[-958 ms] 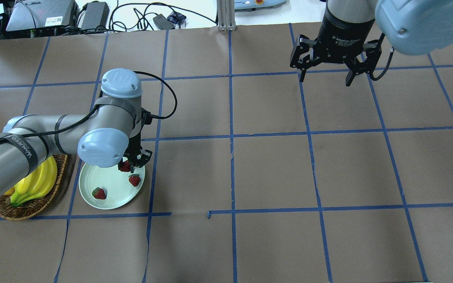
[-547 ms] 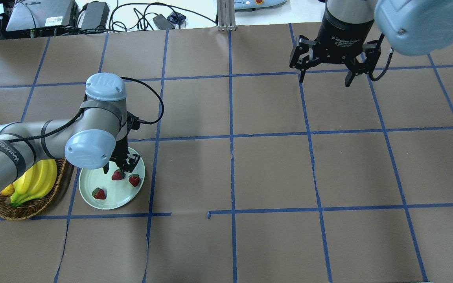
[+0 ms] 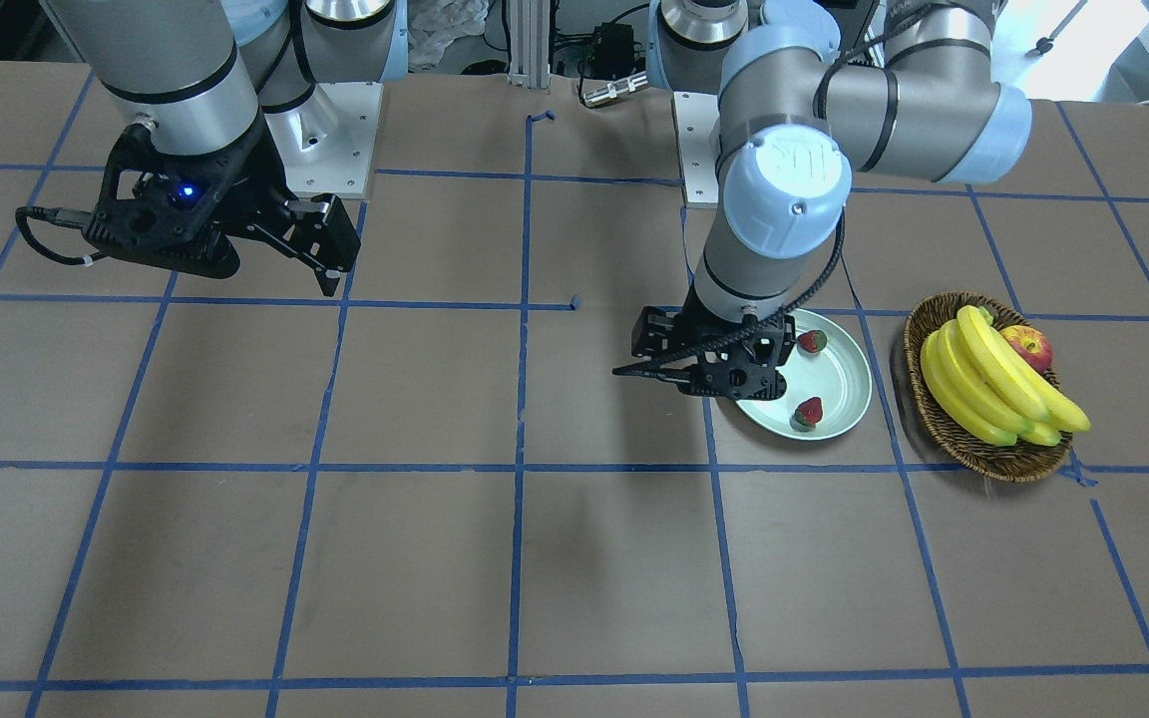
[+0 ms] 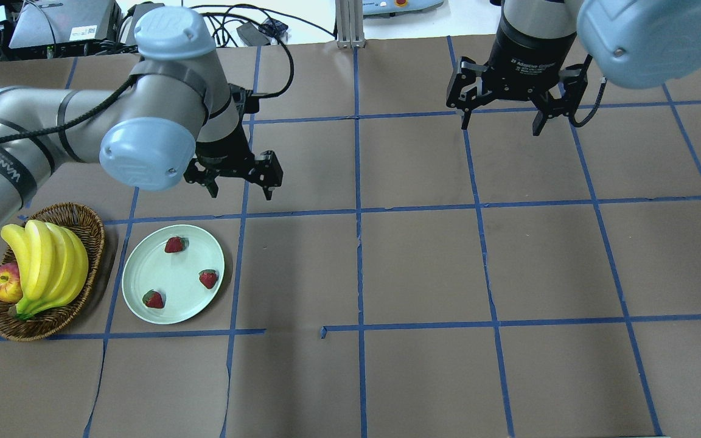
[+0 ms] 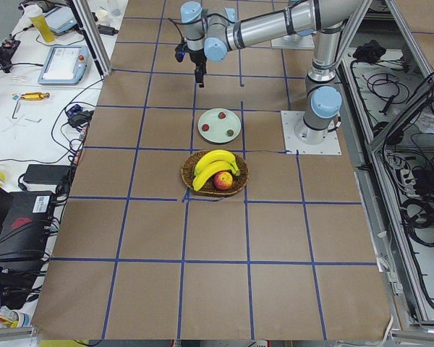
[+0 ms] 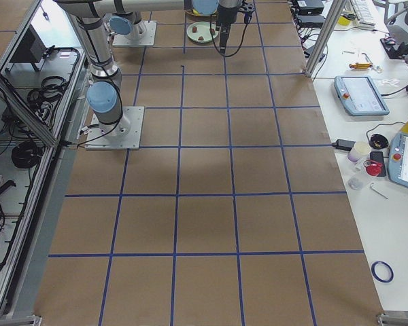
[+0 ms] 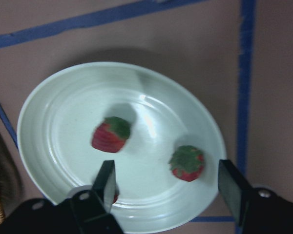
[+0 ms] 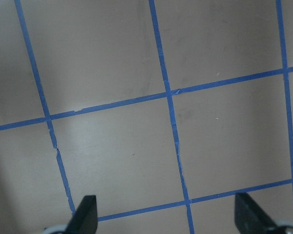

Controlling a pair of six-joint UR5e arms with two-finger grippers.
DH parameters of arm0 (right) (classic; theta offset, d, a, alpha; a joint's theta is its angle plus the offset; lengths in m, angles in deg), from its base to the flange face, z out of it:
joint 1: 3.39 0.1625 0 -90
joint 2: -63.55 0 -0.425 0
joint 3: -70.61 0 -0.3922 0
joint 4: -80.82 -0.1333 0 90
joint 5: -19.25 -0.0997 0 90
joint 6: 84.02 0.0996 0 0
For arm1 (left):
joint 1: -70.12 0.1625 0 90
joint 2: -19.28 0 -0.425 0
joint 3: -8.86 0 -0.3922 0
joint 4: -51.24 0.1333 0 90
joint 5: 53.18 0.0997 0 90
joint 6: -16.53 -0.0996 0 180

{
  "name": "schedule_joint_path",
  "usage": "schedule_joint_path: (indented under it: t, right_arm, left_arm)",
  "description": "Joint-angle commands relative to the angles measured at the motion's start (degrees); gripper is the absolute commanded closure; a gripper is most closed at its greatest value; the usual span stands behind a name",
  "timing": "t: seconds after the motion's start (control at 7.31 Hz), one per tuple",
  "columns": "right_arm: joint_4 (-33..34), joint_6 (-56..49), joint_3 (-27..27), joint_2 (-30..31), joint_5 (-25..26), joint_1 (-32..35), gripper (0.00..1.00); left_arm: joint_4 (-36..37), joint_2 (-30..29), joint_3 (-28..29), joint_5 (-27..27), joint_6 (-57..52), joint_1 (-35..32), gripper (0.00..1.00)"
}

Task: Collect all strawberries into plate

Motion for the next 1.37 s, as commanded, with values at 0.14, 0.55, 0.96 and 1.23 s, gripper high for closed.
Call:
schedule_joint_path:
  t: [0.14, 0.55, 0.96, 1.23]
  right_arm:
    - [0.09, 0.03, -0.11, 0.0, 0.01, 0.05, 0.0]
    - [0.09, 0.21, -0.11, 0.0, 0.1, 0.05, 0.0]
    - [1.06, -0.15, 0.59, -0.09, 0.54, -0.39, 0.0]
    - [2.62, -0.23, 1.12, -0.26, 0.54, -0.3, 0.0]
  left_arm:
    - [-12.9, 3.53, 9.64, -1.88, 0.17, -0.1, 0.0]
    - [-10.44, 6.86, 7.51, -1.62, -4.94, 4.57, 0.0]
    - [-11.67, 7.57, 8.75, -1.27, -4.5, 4.84, 0.0]
    - [-11.23, 7.13, 9.72, -1.62, -4.59, 4.75, 0.0]
